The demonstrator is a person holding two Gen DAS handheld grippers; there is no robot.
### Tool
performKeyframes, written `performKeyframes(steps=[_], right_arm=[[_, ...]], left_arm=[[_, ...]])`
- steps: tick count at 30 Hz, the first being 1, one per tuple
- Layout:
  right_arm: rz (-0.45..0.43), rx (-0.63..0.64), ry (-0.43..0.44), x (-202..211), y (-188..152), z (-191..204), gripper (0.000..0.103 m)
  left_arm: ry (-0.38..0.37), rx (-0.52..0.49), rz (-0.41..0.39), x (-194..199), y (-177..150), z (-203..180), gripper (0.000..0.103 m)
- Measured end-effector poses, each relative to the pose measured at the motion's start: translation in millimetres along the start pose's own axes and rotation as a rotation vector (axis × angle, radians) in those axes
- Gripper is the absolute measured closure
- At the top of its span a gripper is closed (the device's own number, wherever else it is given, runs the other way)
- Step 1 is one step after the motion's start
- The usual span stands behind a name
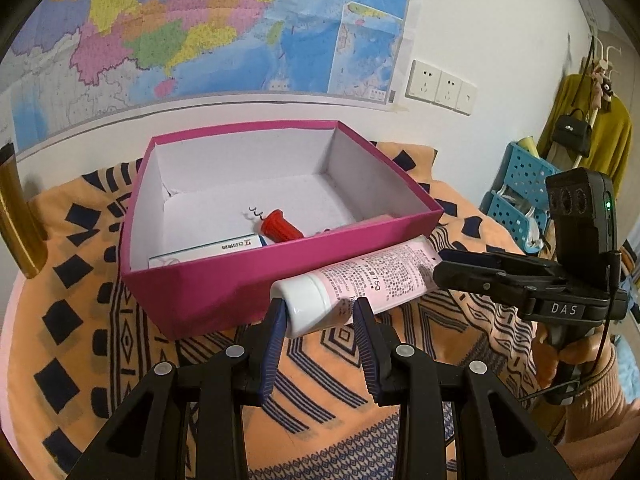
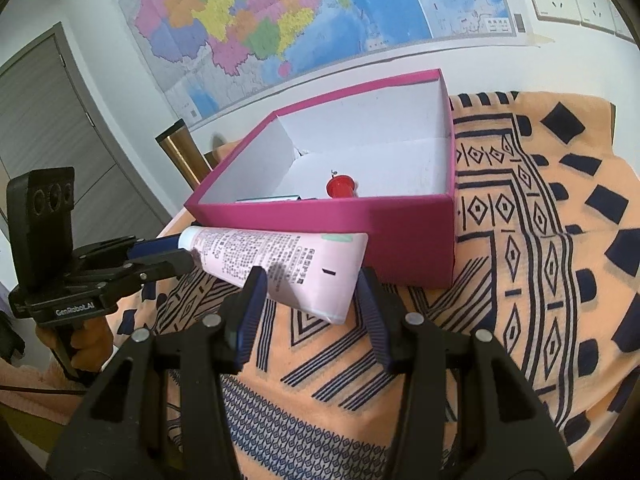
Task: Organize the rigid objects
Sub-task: 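Carry the pink-printed tube with the right gripper over the pink box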
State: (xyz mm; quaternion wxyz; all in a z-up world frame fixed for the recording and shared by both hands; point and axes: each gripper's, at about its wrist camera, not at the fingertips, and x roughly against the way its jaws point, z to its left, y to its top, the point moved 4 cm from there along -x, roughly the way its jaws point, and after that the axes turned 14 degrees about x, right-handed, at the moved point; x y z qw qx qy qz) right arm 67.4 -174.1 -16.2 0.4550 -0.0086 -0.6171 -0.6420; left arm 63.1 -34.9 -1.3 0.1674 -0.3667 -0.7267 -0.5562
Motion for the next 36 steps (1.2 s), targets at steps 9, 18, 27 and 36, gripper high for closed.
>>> performKeyframes(steps=[9,18,27,36], right_arm=[[-0.032,0.033,-0.022,6.1,16.7,0.7,0.053],[-0.051,0.044,-0.039,9.2,26.8,-4.8,0.053],[-0.060,0.055,-0.048,9.8,34.1,-8.3,0.053],[-0.062,0.055,-0.053,8.8,37.5,-13.1,0.053]], left_arm=[[-0.008,0.004,-0.030,2.5,13.6,-2.1,0.070],[-0.010,-0.004,-0.041,0.5,21.5,-6.0,0.070],[-0.003,-0.009,-0.055,-0.3,28.2,-8.1,0.070],[0.003,-0.018,-0.058,-3.9,34.6,-11.1,0.070]])
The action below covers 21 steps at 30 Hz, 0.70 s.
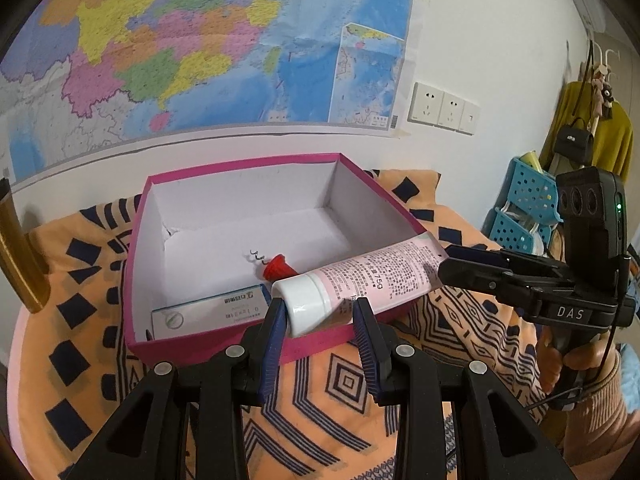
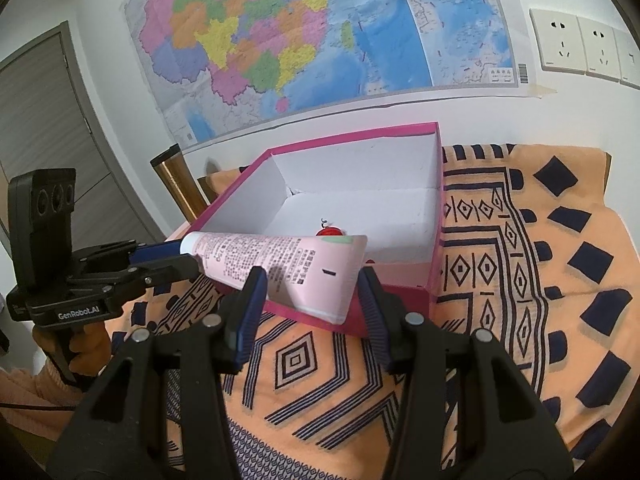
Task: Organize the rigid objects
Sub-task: 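Carry the pink-printed tube with the right gripper over the pink box, then lower the pink-printed tube into the box and open the right gripper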
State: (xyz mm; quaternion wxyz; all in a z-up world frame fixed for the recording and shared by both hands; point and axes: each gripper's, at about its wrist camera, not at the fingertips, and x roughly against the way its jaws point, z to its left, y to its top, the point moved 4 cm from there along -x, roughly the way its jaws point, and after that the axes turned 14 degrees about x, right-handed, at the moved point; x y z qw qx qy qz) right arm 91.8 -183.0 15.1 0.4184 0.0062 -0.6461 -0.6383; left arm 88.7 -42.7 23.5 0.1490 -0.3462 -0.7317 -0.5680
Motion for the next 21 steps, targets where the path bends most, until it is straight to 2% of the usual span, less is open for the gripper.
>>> performKeyframes(steps=[21], right_arm=[[0.018,0.000,-0.018,-13.1,5.6,-14.8,0.053]], left_arm=[[0.016,-0.004,0.006,-15.3,11.5,-0.6,0.070]])
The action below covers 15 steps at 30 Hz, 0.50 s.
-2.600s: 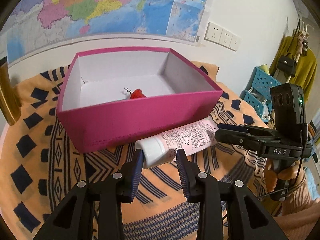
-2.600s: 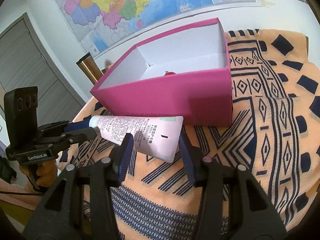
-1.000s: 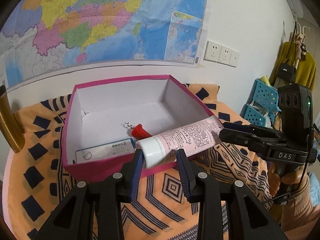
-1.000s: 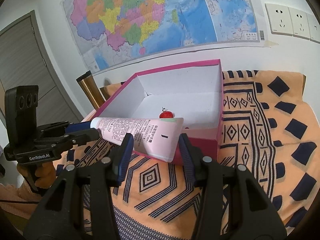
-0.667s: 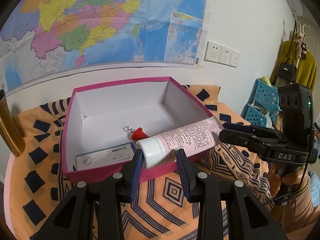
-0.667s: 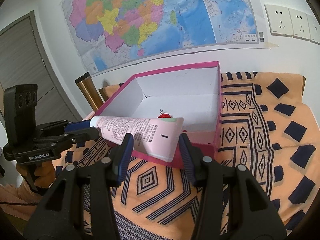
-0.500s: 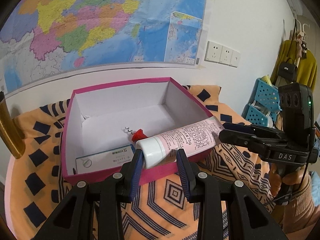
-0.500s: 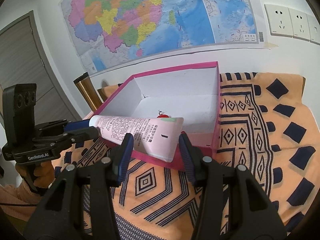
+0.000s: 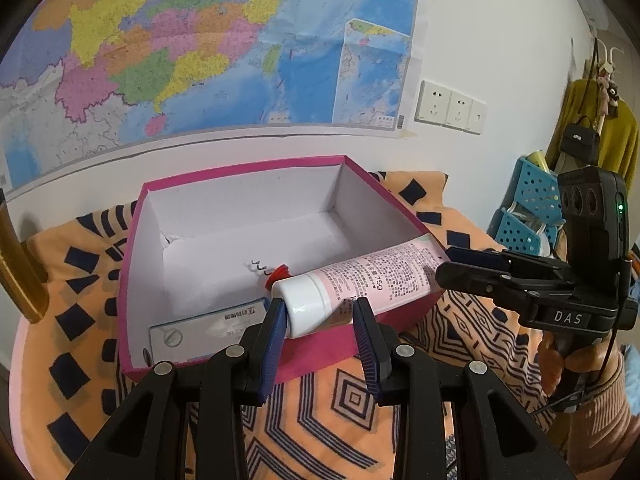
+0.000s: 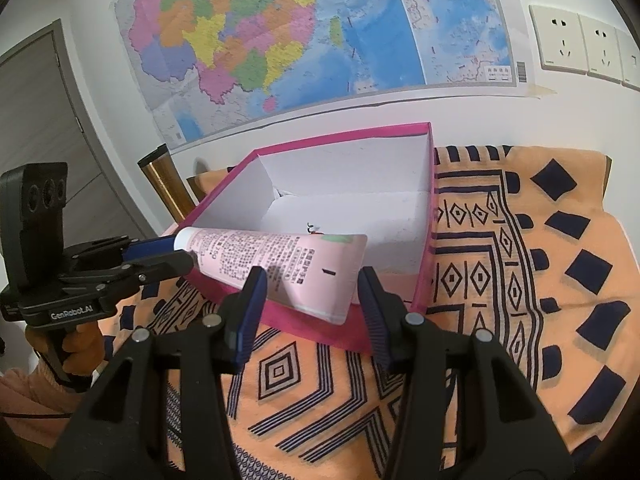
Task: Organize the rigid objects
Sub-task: 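Lower the pink-printed tube into the box and open the right gripper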
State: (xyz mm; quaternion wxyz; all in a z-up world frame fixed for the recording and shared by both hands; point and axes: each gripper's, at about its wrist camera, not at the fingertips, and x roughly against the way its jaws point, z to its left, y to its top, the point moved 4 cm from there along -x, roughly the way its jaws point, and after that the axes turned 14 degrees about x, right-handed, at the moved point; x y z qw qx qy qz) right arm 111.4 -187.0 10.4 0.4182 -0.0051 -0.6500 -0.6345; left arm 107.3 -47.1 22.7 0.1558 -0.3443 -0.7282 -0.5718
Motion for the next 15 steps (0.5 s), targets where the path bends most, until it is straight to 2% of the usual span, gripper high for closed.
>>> performKeyframes(steps=[15], right_arm=[[0.038,0.025,-0.035,-16.4,7.3,-5.6,0.053]], left_arm=[[0.020,0.042,0.067,-30.1,6.5,13.9,0.070]])
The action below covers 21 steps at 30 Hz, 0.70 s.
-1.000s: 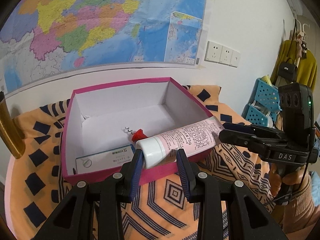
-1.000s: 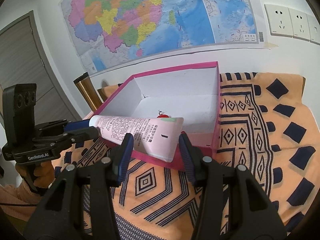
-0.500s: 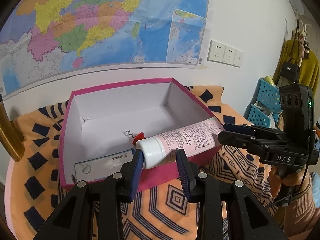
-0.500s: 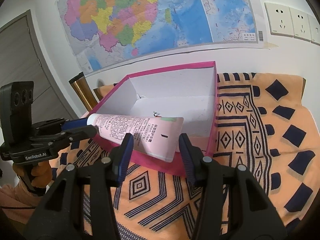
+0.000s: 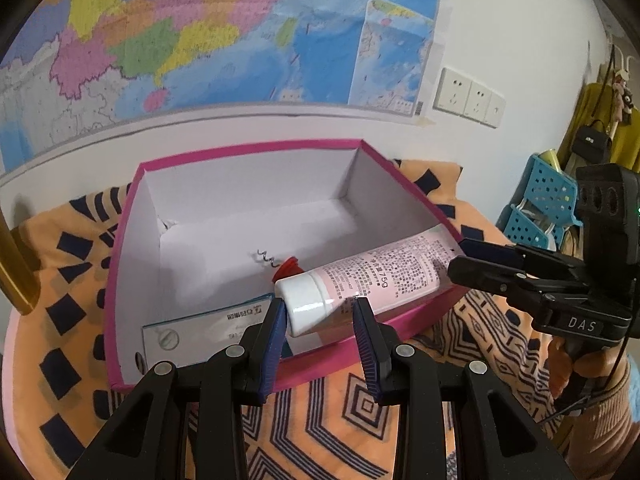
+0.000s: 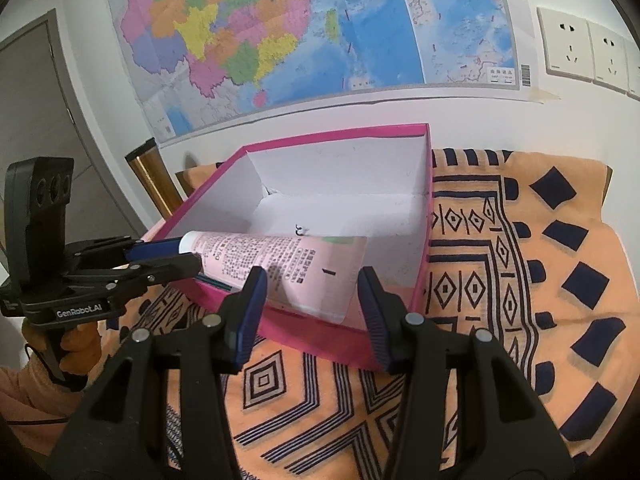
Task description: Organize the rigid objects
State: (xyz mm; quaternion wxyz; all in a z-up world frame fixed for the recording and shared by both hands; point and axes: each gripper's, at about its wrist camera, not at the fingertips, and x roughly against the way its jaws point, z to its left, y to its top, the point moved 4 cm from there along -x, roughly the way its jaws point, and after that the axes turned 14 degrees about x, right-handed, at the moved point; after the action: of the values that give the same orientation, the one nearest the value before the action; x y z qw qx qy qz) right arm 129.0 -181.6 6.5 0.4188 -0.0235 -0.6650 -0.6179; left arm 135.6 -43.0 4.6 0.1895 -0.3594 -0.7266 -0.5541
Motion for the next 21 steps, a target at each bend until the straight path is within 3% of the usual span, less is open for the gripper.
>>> performKeyframes(steps=[9,12,16,19,21], right_arm=[[0.050,0.012,-0.025,-13.4,-5.2,2.9,0.051],[0.047,0.015,-0.034,-12.9,-5.7,4.0,0.051],[0.043,0.018,-0.042,-10.4,-6.5,5.3,0.051],[0.028,0.019,-0.038,-4.4,-8.3,8.3,0.050],[0.013,0.021,-0.032,0.5,-9.2,12.2,0.045]], left_arm=[[-0.003,0.027,0.027,-8.7,-0.8,6.4,0.069],[0.013,0.017,0.012,-6.4,-2.1,5.8,0.065],[0.031,0.008,-0.013,0.1,-4.7,6.6,0.049],[0.040,-0.008,-0.040,8.9,-10.7,6.0,0.046],[0.044,-0.015,-0.070,18.2,-16.4,5.1,0.032]])
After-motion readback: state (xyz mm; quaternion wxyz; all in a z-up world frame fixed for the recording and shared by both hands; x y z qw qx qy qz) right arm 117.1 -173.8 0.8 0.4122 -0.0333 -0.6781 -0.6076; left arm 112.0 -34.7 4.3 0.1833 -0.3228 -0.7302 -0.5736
